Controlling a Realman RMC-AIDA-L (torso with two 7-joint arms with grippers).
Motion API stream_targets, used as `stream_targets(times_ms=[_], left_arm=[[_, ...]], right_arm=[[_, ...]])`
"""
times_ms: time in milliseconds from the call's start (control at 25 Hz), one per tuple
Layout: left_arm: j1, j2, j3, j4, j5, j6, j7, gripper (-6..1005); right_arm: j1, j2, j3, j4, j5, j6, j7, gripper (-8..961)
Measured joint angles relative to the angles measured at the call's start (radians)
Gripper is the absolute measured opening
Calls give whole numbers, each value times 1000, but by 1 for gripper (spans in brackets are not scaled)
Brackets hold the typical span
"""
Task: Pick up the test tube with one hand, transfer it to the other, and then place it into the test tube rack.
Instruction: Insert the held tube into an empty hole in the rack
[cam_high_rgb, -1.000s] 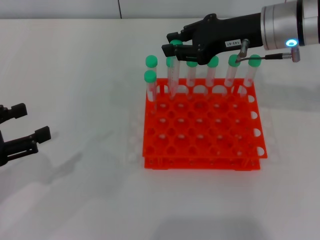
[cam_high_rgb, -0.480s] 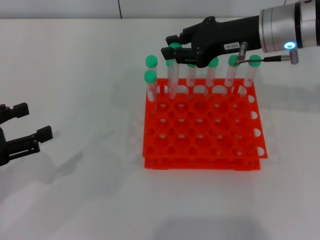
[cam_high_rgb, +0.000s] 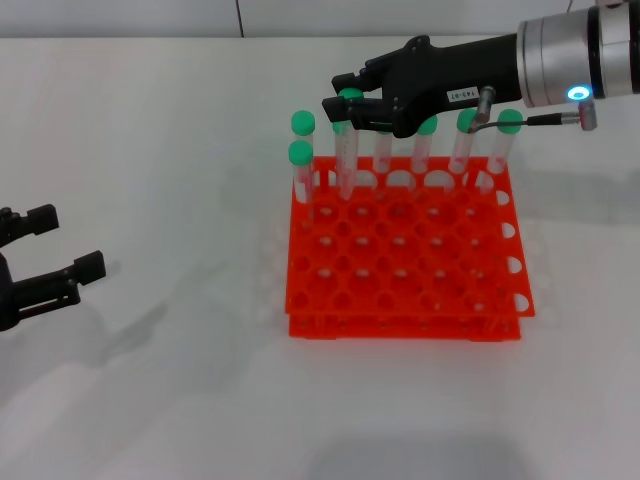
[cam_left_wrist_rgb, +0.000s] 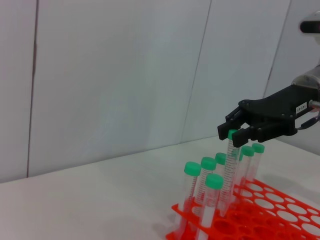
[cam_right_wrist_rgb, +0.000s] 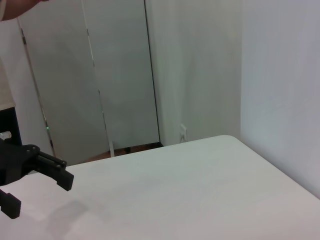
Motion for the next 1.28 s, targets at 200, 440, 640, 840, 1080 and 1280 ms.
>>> stream_targets(times_ms=[200, 440, 640, 840, 1080, 1280], left_arm=[[-2, -1, 0, -3, 0, -1, 7, 882], [-11, 0, 0, -16, 0, -2, 14, 882], [-12, 0, 0, -19, 0, -2, 22, 882], [-15, 0, 0, -27, 1, -2, 22, 882], [-16, 0, 0, -28, 1, -2, 22, 881], [-22, 0, 0, -31, 3, -2, 22, 881]], right_arm=[[-9, 3, -9, -2, 5, 6, -11, 308], [-15, 7, -34, -6, 7, 25, -16, 310], [-16, 10, -52, -8, 8, 40, -17, 312], [-16, 9, -65, -9, 9, 54, -20, 314], [-18, 12, -110, -9, 22, 82, -25, 316], [-18, 12, -119, -9, 25, 87, -26, 318]])
